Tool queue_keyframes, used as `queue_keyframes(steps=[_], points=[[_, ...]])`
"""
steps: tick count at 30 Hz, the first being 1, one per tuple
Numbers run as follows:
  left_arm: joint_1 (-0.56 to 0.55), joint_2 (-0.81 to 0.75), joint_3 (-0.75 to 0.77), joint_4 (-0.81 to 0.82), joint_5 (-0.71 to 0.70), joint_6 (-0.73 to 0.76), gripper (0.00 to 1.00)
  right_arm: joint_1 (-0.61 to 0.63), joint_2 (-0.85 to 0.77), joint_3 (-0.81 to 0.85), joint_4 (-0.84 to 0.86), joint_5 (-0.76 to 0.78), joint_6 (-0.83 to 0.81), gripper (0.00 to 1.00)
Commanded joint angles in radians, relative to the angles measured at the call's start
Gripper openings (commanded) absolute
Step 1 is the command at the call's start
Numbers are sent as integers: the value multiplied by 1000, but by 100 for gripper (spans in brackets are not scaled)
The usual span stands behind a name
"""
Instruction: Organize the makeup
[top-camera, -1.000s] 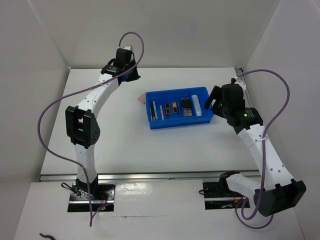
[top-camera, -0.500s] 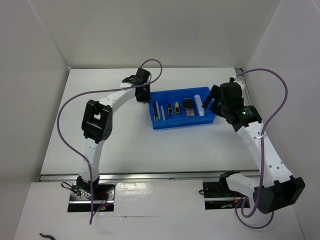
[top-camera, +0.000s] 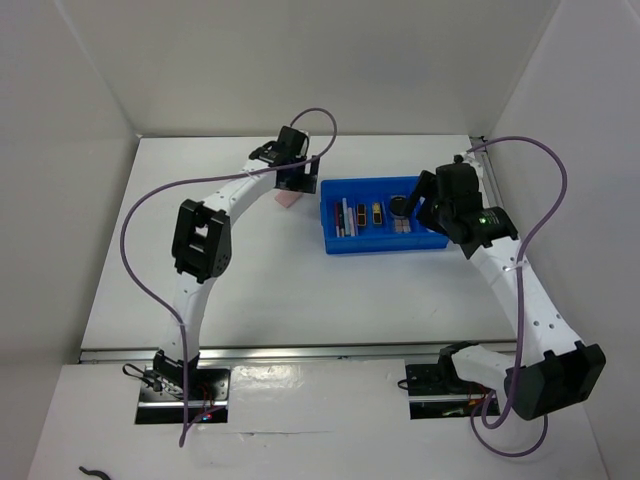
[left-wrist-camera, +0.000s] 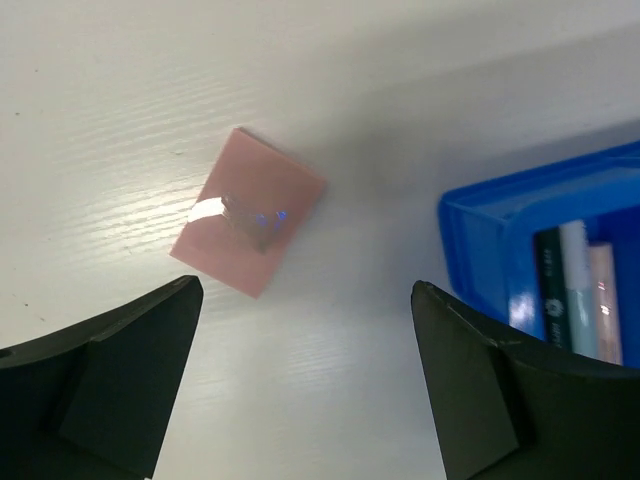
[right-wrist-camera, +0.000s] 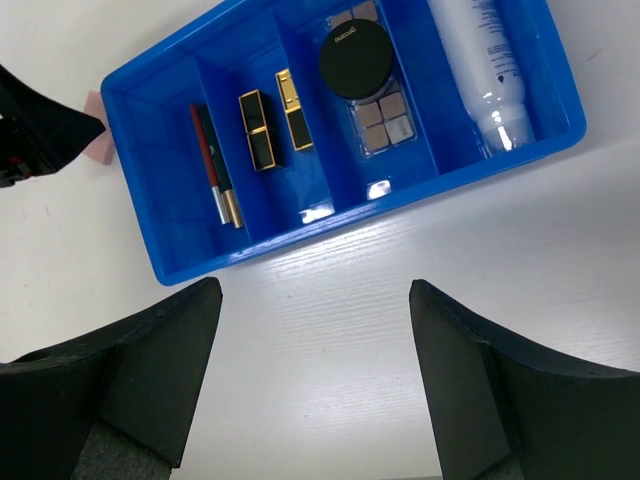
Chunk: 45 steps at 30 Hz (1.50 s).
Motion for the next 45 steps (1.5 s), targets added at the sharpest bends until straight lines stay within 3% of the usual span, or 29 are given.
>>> queue_keyframes(steps=[1,9,12,21,25,30,34,37,40,45], points=[[7,54,36,-7,-62,116,100,6,3,32,29,-6,-1,83],[16,89,-12,83,-120,213,100,6,23,32,41,-25,-1,83],[37,135,25,74,-39,213,100,6,32,41,41,-25,-10,83],[80,234,120,20,21,213,97,6,41,50,41,-5,-19,83],[93,221,108,20,53,213,82,6,41,50,41,-5,-19,83],[93,174,69,-6,73,189,50,6,41,50,41,-5,-19,83],[93,93,57,-49,55,169,31,6,30,50,41,-5,-10,83],[93,13,34,-72,32,149,29,6,11,50,32,-5,-10,83],[93,-114,7,-81,94,149,29,6,1,50,23,-5,-10,83],[70,-282,-67,-15,389,65,21,6,-28,41,1,20,-10,83]])
